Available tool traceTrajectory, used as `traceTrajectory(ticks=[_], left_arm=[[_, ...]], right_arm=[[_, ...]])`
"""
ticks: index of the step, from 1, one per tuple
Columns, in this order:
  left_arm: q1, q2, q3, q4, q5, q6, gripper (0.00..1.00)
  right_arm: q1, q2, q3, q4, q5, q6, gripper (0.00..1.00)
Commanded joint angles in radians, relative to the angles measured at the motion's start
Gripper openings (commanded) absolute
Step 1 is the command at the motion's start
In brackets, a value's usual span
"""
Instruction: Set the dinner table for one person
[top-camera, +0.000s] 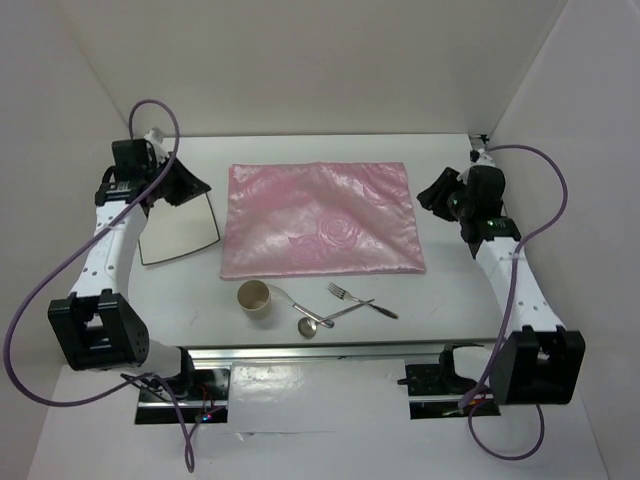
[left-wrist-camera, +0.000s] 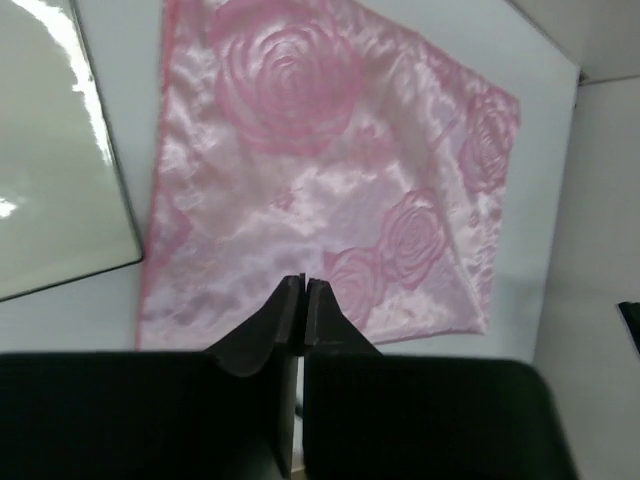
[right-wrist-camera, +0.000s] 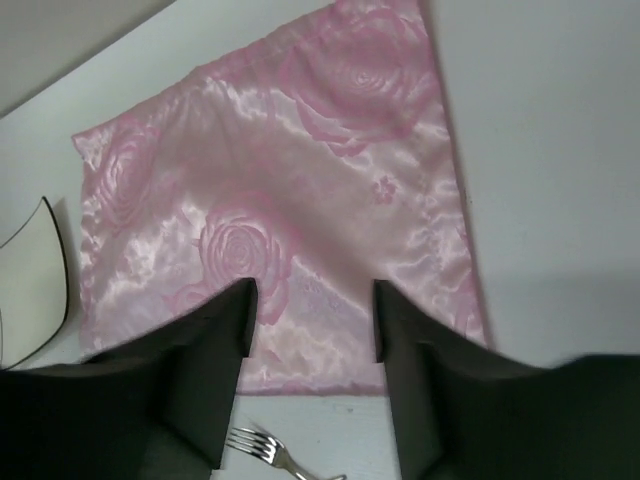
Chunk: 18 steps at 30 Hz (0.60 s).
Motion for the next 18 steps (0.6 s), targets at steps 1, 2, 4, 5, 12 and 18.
traceTrajectory(ticks=[1, 2, 4, 5, 12, 18], left_arm=[[-0.078, 0.105, 0.088, 0.018, -0.01, 0.001, 0.05], [-0.098, 0.145, 0.11, -0.002, -0.01, 0.0, 0.0], [-0.148, 0.22, 0.145, -0.073, -0.028, 0.0, 0.0], [-0.164, 0.277, 0.154, -0.084, -0.04, 0.0, 0.0], [-0.243, 0.383, 0.079, -0.114, -0.156, -0.01, 0.0], [-0.288, 0.464, 0.03, -0.107, -0.168, -0.01, 0.0]], right_arm=[[0.041, 0.13, 0.128, -0.011, -0.051, 0.004, 0.46], [0.061, 0.175, 0.152, -0.028, -0.051, 0.004, 0.35], [0.117, 0.313, 0.229, -0.1, -0.04, 0.004, 0.09], [0.128, 0.356, 0.252, -0.126, -0.04, -0.008, 0.03], [0.164, 0.519, 0.233, -0.217, -0.017, 0.004, 0.0], [0.174, 0.543, 0.16, -0.184, -0.028, 0.004, 0.0]])
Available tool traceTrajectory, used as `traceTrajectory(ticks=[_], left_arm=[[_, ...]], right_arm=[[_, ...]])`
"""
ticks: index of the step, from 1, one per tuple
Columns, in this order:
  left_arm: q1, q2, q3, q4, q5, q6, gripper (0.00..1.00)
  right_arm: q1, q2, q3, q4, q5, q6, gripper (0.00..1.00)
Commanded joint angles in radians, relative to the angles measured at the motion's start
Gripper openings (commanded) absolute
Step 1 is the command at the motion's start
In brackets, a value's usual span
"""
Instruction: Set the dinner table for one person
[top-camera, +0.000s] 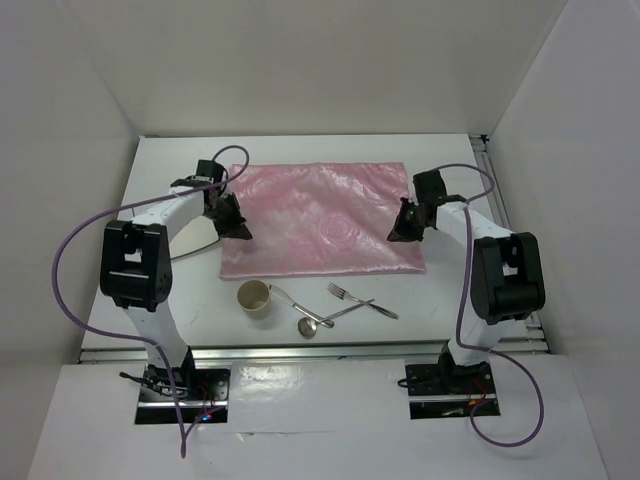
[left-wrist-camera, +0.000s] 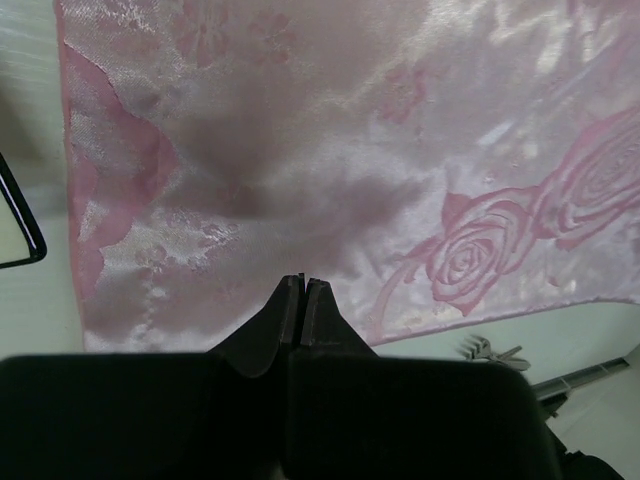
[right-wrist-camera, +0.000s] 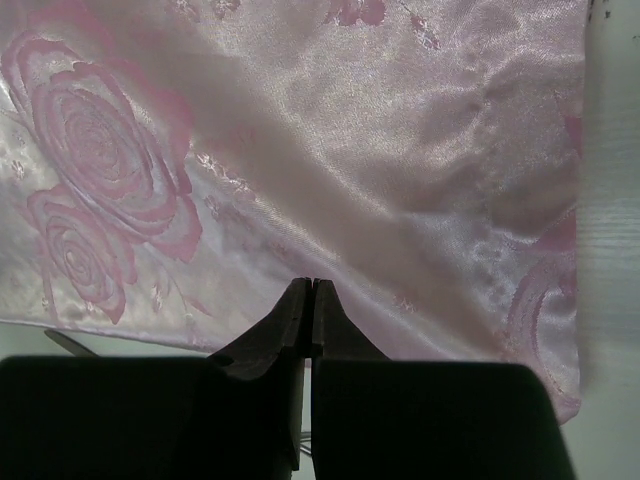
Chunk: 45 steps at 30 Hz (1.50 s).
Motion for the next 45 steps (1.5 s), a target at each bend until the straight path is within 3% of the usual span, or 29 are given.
traceTrajectory(ticks=[1, 11, 29, 37, 39, 40, 41, 42, 43, 44, 45], left_arm=[[-0.025, 0.047, -0.002, -0.019, -0.069, -0.01, 0.0], [-0.035, 0.141, -0.023, -0.06, -0.144, 0.018, 0.0], [-0.035, 0.088, -0.132, -0.079, -0.236, 0.038, 0.0], [-0.035, 0.029, -0.066, -0.126, -0.253, 0.056, 0.0], [-0.035, -0.002, 0.006, -0.177, -0.262, 0.056, 0.06], [-0.035, -0.017, 0.03, -0.189, -0.273, 0.065, 0.13], [-0.035, -0.033, 0.055, -0.203, -0.273, 0.065, 0.28], [-0.035, -0.059, 0.107, -0.229, -0.285, 0.077, 0.35], [-0.035, -0.072, 0.133, -0.244, -0.285, 0.077, 0.41], [-0.035, -0.085, 0.158, -0.258, -0.296, 0.077, 0.49], [-0.026, -0.099, 0.194, -0.267, -0.308, 0.087, 0.65]], right_arm=[[0.023, 0.006, -0.006, -0.012, 0.011, 0.0, 0.0], [0.041, 0.024, -0.108, -0.026, 0.034, 0.019, 0.0], [0.079, -0.098, -0.257, -0.075, 0.088, 0.046, 0.0], [0.079, -0.107, -0.161, -0.122, 0.074, 0.023, 0.0], [0.092, -0.107, -0.052, -0.177, 0.074, -0.001, 0.0], [0.101, -0.107, -0.011, -0.196, 0.065, -0.01, 0.0], [0.101, -0.107, 0.032, -0.229, 0.065, -0.03, 0.01], [0.112, -0.107, 0.119, -0.246, 0.065, -0.03, 0.07], [0.112, -0.107, 0.163, -0.262, 0.065, -0.044, 0.19], [0.124, -0.107, 0.204, -0.278, 0.095, -0.044, 0.53], [0.145, -0.118, 0.238, -0.289, 0.117, -0.044, 0.65]])
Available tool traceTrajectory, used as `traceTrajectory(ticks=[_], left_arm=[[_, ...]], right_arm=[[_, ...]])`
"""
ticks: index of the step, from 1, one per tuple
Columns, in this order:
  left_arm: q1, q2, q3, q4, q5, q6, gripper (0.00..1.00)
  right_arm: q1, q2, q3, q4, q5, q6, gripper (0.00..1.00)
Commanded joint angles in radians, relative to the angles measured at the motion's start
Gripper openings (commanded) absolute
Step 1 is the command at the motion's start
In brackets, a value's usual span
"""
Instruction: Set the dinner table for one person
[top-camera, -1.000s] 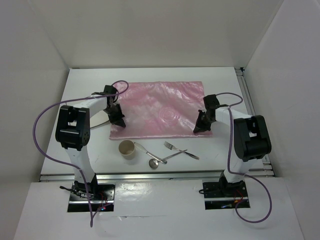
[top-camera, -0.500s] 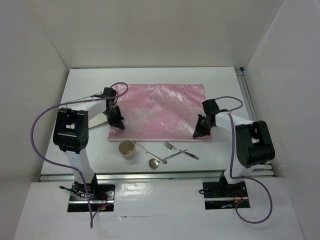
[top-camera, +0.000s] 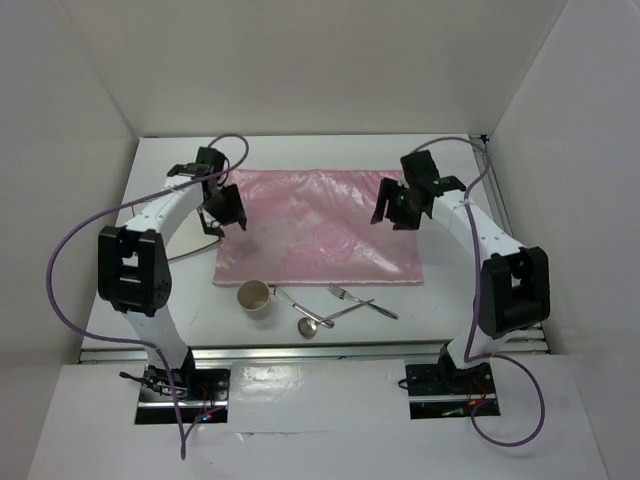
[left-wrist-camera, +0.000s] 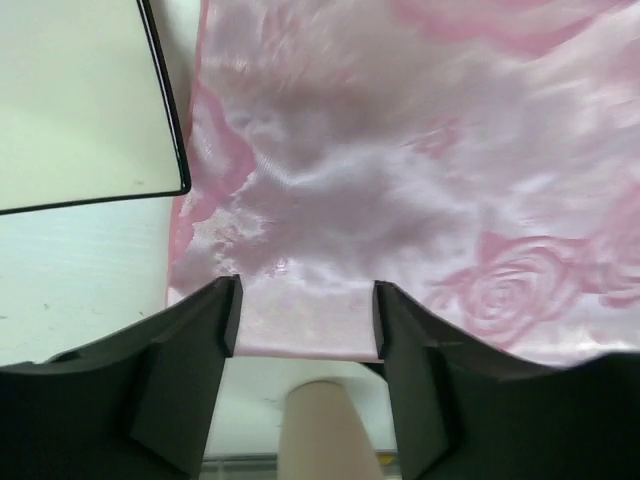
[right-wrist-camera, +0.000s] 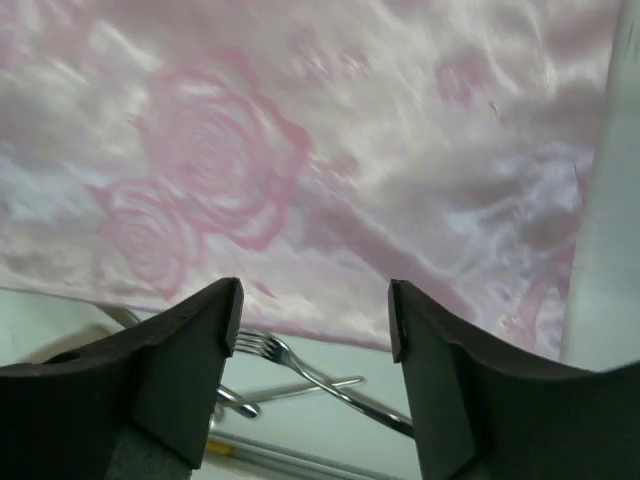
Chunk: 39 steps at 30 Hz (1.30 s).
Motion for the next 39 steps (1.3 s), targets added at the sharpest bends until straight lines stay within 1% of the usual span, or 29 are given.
traceTrajectory(ticks=[1, 2, 4, 6, 7, 8, 9, 12, 13, 14, 15, 16, 17, 18, 20, 21, 22, 23, 25, 26, 27, 30, 32, 35, 37, 38, 39], left_arm=[[0.009, -0.131, 0.124, -0.08, -0.052, 0.029, 0.74], [0.036, -0.143, 0.133, -0.08, -0.061, 0.029, 0.81], [0.076, -0.168, 0.145, -0.096, -0.092, 0.02, 0.82], [0.165, -0.206, 0.118, -0.109, -0.135, -0.026, 0.82], [0.2, -0.218, 0.106, -0.129, -0.165, -0.066, 0.82], [0.263, -0.246, 0.093, -0.148, -0.19, -0.13, 0.84], [0.289, -0.269, 0.032, -0.127, -0.181, -0.131, 0.85], [0.38, -0.375, -0.087, -0.039, -0.124, -0.131, 0.9], [0.403, -0.396, -0.111, -0.024, -0.11, -0.122, 0.9], [0.456, -0.413, -0.128, -0.024, -0.098, -0.122, 0.9], [0.487, -0.424, -0.154, -0.014, -0.078, -0.122, 0.88], [0.521, -0.434, -0.172, 0.002, -0.045, -0.111, 0.86], [0.579, -0.435, -0.198, 0.025, 0.024, -0.087, 0.86], [0.607, -0.448, -0.25, 0.05, 0.051, -0.086, 0.86], [0.65, -0.458, -0.296, 0.102, 0.098, -0.086, 0.86], [0.683, -0.458, -0.318, 0.122, 0.164, -0.086, 0.86], [0.694, -0.458, -0.351, 0.131, 0.178, -0.086, 0.86], [0.719, -0.458, -0.371, 0.147, 0.21, -0.12, 0.86], [0.743, -0.458, -0.44, 0.171, 0.22, -0.152, 0.87], [0.754, -0.458, -0.463, 0.194, 0.233, -0.161, 0.89], [0.763, -0.467, -0.482, 0.25, 0.233, -0.161, 0.9], [0.773, -0.423, -0.493, 0.301, 0.247, -0.137, 0.98], [0.782, -0.343, -0.456, 0.321, 0.269, -0.111, 1.0], [0.791, -0.274, -0.465, 0.346, 0.273, -0.111, 1.0], [0.814, -0.274, -0.494, 0.383, 0.273, -0.111, 1.0], [0.814, -0.274, -0.532, 0.412, 0.285, -0.111, 0.98], [0.814, -0.274, -0.549, 0.476, 0.286, -0.111, 0.98]], right_arm=[[0.042, -0.05, 0.174, -0.068, 0.061, -0.035, 0.74], [0.056, -0.059, 0.19, -0.068, 0.085, -0.035, 0.84], [0.056, -0.076, 0.201, -0.057, 0.086, -0.035, 0.9], [0.056, -0.089, 0.18, -0.03, 0.086, -0.045, 0.91], [0.056, -0.098, 0.169, -0.03, 0.072, -0.045, 0.91], [0.056, -0.098, 0.157, -0.01, 0.063, -0.045, 0.92], [0.056, -0.098, 0.117, 0.005, 0.063, -0.045, 0.91], [0.056, -0.109, 0.055, 0.088, 0.014, -0.054, 0.91], [0.056, -0.098, 0.046, 0.088, -0.008, -0.054, 0.91], [0.056, -0.077, 0.046, 0.088, -0.018, -0.054, 0.91], [0.056, -0.067, 0.046, 0.088, -0.019, -0.064, 0.91], [0.056, -0.067, 0.046, 0.1, -0.032, -0.065, 0.91], [0.056, -0.058, 0.046, 0.122, -0.046, -0.074, 0.91], [0.056, -0.058, 0.031, 0.131, -0.046, -0.086, 0.9], [0.056, -0.049, 0.018, 0.14, -0.046, -0.097, 0.9], [0.056, -0.038, 0.018, 0.14, -0.046, -0.097, 0.9], [0.047, -0.038, 0.005, 0.14, -0.046, -0.097, 0.9], [0.047, -0.038, 0.005, 0.159, -0.046, -0.097, 0.9], [0.037, -0.029, -0.027, 0.174, -0.071, -0.086, 0.9], [0.027, -0.029, -0.028, 0.174, -0.081, -0.086, 0.9], [0.027, -0.017, -0.028, 0.185, -0.092, -0.075, 0.9], [0.027, 0.005, -0.028, 0.185, -0.101, -0.075, 0.9], [0.027, 0.014, -0.028, 0.176, -0.101, -0.075, 0.9], [0.018, 0.014, -0.018, 0.167, -0.091, -0.088, 0.9], [0.018, 0.023, -0.018, 0.167, -0.08, -0.088, 0.9], [0.008, 0.023, -0.018, 0.167, -0.08, -0.088, 0.9], [0.008, 0.023, -0.018, 0.167, -0.091, -0.088, 0.9]])
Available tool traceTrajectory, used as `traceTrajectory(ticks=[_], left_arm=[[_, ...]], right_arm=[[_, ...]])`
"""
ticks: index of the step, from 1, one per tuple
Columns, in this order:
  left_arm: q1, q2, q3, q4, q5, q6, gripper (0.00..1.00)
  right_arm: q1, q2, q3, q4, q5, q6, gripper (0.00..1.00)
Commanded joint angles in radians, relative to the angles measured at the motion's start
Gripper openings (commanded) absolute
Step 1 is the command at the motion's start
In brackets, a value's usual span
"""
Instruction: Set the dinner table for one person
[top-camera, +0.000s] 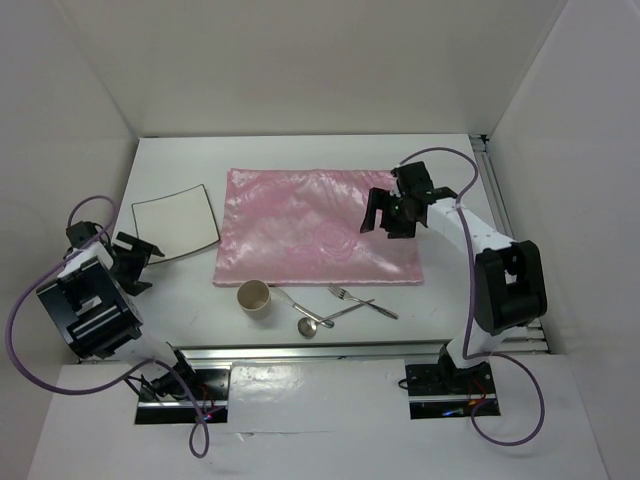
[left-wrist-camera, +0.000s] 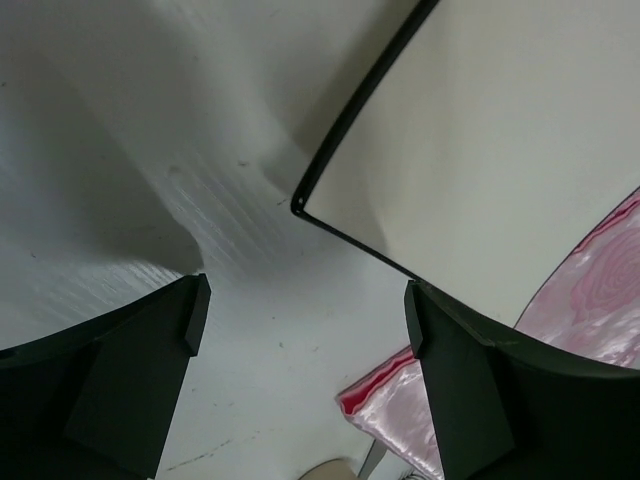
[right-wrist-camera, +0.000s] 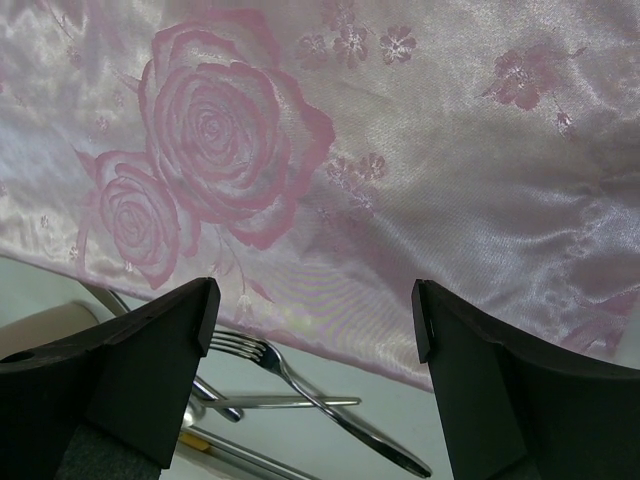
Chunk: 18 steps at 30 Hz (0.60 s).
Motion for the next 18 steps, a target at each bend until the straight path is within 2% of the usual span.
traceTrajectory(ticks=[1, 11, 18], left_arm=[[0.025, -0.005, -0.053, 0.149, 0.047, 0.018, 0.98], [0.025, 0.127, -0.136, 0.408, 0.215, 0.009, 0.97], [0.025, 0.148, -0.156, 0.477, 0.21, -0.002, 0.91]], right_arm=[[-0.015, 0.002, 0.015, 0.031, -0.006, -0.012, 0.9], [-0.015, 0.022, 0.036, 0.02, -0.016, -0.022, 0.87], [-0.015, 0.012, 0.098, -0.001, -0.005, -0.022, 0.85]])
